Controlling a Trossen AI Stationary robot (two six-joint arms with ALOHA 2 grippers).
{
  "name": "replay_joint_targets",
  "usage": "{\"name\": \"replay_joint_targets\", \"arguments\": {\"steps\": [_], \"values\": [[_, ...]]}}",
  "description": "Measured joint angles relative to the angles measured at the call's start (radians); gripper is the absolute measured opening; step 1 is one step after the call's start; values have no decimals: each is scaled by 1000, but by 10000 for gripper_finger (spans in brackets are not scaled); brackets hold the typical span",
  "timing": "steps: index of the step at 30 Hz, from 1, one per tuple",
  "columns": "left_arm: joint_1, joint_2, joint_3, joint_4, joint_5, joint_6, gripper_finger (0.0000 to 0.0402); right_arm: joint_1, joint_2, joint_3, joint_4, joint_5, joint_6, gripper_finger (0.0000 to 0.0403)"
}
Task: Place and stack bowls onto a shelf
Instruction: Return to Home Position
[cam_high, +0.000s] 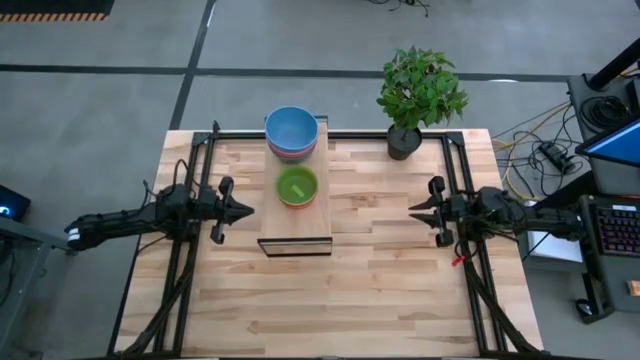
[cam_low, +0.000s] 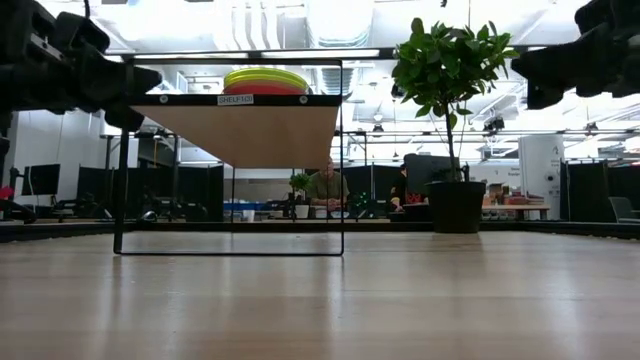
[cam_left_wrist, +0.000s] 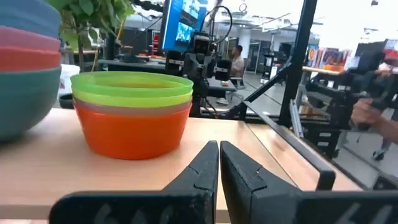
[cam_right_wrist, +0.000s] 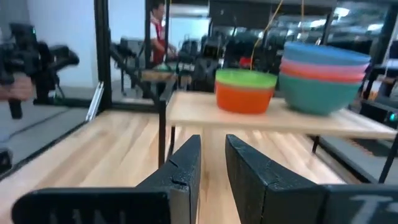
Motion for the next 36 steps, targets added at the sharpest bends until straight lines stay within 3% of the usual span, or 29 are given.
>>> {"name": "replay_joint_targets", "arguments": {"steps": [3,8,15,20,31,36], "values": [[0,-2,-1,-1,-4,-23,0,0,-10,-53,65,13,-31,63],[2,-5,-1,3,-86,40,0,-1,-15,-61,57,191,-130,59],[2,4,1,-53,-286,4,0,0,-14,-39,73,173,-189,41],[1,24,2,-92,-292,-4,0,0,-14,-49,112,107,-177,37],[1,65,3,-91,-292,-4,0,0,15,-49,107,106,32,36],[1,80,3,-91,-292,-4,0,0,19,-49,109,106,35,36]]}}
